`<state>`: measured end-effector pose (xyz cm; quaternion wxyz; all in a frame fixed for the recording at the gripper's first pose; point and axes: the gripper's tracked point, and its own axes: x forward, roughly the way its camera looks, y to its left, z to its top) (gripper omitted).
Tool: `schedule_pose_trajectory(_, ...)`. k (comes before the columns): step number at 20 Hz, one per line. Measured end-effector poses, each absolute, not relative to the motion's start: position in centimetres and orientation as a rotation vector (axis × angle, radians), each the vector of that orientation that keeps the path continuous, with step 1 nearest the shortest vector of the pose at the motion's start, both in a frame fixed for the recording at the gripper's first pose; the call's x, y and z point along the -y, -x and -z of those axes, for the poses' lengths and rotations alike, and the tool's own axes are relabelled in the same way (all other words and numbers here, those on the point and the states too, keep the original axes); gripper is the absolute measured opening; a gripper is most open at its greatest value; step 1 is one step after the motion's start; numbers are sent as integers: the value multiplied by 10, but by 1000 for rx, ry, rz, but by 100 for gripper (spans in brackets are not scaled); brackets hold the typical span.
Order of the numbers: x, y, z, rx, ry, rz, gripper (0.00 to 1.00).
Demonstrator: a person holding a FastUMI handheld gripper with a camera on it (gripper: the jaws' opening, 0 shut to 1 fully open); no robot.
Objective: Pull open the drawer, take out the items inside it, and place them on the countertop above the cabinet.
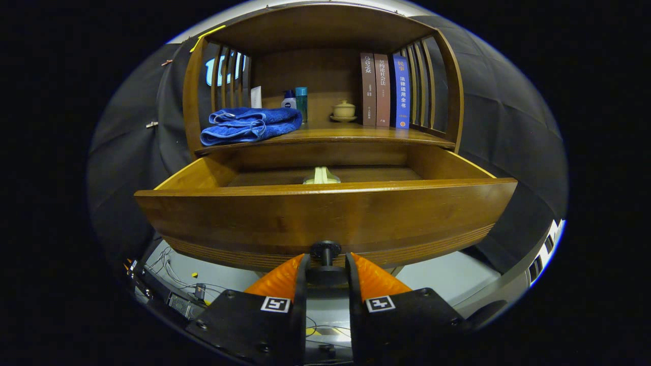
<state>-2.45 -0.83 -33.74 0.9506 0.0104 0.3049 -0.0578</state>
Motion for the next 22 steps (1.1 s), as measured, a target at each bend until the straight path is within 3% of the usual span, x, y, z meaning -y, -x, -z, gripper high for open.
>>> schedule_pose_trajectory(12,7,47,342,-633,-15,118,39)
schedule_pose_trajectory(16,7,50,335,-633,-34,115,45)
schedule_pose_trajectory(19,11,52,309,-582,-24,122,100)
schedule_pose_trajectory(22,16,42,266,-520,-21,126,99)
